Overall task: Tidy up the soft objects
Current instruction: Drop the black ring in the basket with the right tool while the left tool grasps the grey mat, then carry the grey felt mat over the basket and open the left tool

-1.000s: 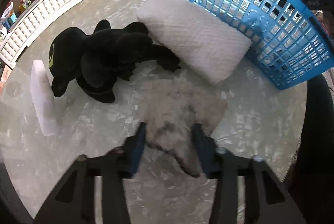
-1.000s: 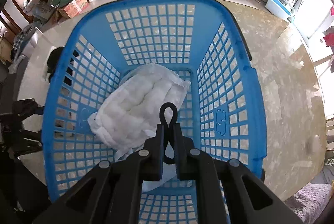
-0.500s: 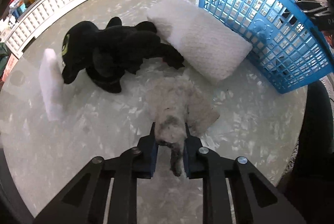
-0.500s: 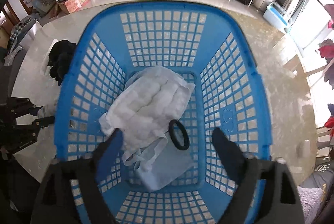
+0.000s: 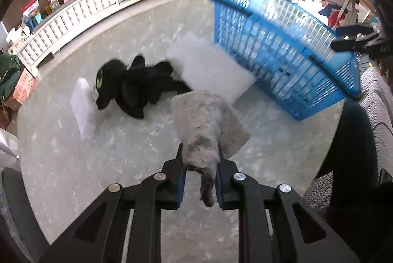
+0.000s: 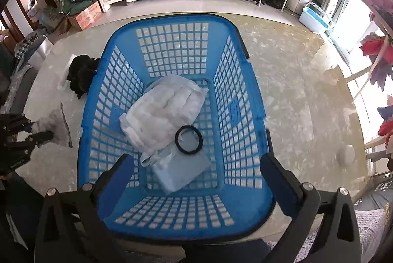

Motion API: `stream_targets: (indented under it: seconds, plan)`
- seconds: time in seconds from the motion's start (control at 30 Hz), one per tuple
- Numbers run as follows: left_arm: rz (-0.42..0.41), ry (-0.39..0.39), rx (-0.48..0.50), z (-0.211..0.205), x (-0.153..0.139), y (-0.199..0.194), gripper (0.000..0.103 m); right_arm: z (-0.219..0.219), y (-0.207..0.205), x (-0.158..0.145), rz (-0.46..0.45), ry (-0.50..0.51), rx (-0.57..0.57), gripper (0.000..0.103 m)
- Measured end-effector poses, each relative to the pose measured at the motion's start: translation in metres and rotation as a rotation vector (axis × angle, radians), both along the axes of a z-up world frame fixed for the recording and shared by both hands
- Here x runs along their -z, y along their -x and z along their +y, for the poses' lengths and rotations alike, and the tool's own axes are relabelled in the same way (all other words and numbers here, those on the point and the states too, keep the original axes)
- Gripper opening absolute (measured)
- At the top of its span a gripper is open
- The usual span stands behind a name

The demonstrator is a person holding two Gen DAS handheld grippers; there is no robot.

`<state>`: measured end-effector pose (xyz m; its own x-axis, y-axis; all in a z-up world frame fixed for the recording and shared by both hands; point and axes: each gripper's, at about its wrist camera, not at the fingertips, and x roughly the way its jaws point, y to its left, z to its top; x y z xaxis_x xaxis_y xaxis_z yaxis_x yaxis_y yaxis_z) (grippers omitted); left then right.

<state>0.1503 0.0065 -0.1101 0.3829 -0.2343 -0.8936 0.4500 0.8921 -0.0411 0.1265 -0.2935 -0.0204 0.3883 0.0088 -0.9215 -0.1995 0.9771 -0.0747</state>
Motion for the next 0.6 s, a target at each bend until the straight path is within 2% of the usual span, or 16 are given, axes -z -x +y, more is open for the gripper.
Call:
stream_targets:
  seconds: [0.27,0.4,0.6]
  plan:
    - [-0.066,0.036,0.026,-0.025,-0.055,0.005,0.018,-0.016,0.008,-0.003,-0.028,-0.04,0.023,0.103]
    - [-0.093,0.038,0.048,-0.041,-0.076,0.006,0.018,-0.031,0.006,0.003,-0.005,-0.066,0.05,0.103]
    - [-0.106,0.042,0.078,-0.069,-0.089,0.0,0.018,-0.031,0.003,0.022,0.051,-0.082,0.033,0.103]
